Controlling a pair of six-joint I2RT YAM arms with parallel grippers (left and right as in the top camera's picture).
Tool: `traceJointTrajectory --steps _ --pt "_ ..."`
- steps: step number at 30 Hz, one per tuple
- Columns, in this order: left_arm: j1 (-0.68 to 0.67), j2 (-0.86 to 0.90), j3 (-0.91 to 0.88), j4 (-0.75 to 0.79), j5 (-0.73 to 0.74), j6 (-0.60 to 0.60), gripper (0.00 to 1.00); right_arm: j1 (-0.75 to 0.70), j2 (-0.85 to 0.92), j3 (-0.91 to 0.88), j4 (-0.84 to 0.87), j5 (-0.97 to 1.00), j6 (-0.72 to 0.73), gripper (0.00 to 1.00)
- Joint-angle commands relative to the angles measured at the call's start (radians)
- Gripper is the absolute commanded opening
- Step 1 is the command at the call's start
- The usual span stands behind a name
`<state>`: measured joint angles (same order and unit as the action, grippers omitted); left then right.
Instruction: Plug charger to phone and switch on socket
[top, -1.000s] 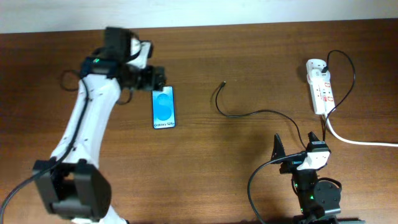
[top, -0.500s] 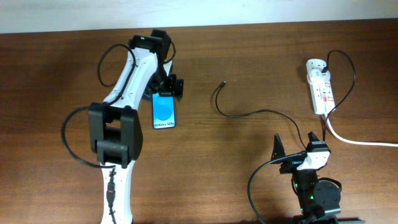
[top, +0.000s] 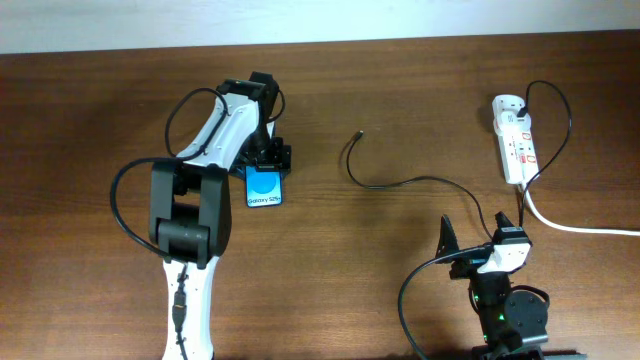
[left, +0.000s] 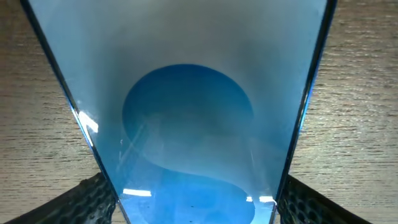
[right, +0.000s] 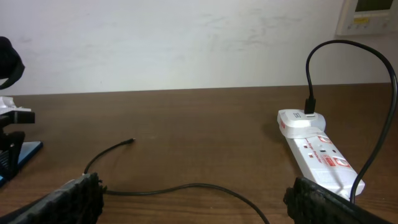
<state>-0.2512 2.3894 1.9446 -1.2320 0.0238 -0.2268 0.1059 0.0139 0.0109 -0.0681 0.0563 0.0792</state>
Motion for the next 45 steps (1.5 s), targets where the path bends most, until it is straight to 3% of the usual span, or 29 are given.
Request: traceJointTrajectory --steps 1,5,8,17,20,26,29,30,32,36,41,42,44,45 --pt "0.005 0.051 -0.046 0.029 0.013 -0.008 0.78 0.005 -0.008 -0.005 -0.007 0.012 0.003 0.98" --pt "0.005 0.051 -0.039 0.031 0.013 -0.012 0.74 0.005 -0.008 -0.005 -0.007 0.012 0.003 0.98" --pt "0.005 0.051 0.044 0.005 0.013 -0.011 0.78 0.005 -0.008 -0.005 -0.007 0.012 0.003 0.98" --pt "0.005 0.051 0.557 -0.256 0.015 -0.012 0.77 0.005 -0.008 -0.005 -0.007 0.012 0.003 0.98" --pt "0.005 0.050 0.658 -0.324 0.109 -0.012 0.75 0.005 -0.008 -0.005 -0.007 0.011 0.003 0.99" --pt "0.005 0.050 0.687 -0.340 0.225 -0.012 0.56 0.005 -0.008 -0.005 -0.006 0.012 0.003 0.98" --pt "0.005 0.050 0.687 -0.342 0.250 -0.012 0.28 0.005 -0.008 -0.005 -0.007 -0.023 0.006 0.98" --pt "0.005 0.050 0.687 -0.339 0.270 -0.012 0.14 0.005 -0.008 -0.005 -0.007 -0.053 0.008 0.98" --pt "0.005 0.050 0.687 -0.336 0.275 -0.012 0.00 0.005 -0.008 0.005 -0.005 -0.068 0.066 0.98" --pt "0.005 0.050 0.687 -0.332 0.381 -0.014 0.00 0.005 0.012 0.075 -0.051 -0.120 0.184 0.98" --pt "0.005 0.050 0.687 -0.334 0.494 -0.144 0.00 0.005 0.181 0.290 -0.315 -0.158 0.218 0.98" --pt "0.005 0.050 0.687 -0.341 0.547 -0.183 0.00 0.005 0.253 0.356 -0.383 -0.158 0.218 0.98" --pt "0.005 0.050 0.687 -0.393 0.564 -0.395 0.00 0.005 0.379 0.457 -0.477 -0.164 0.218 0.98" --pt "0.005 0.050 0.687 -0.408 0.564 -0.425 0.00 0.005 0.429 0.492 -0.503 -0.179 0.218 0.98"
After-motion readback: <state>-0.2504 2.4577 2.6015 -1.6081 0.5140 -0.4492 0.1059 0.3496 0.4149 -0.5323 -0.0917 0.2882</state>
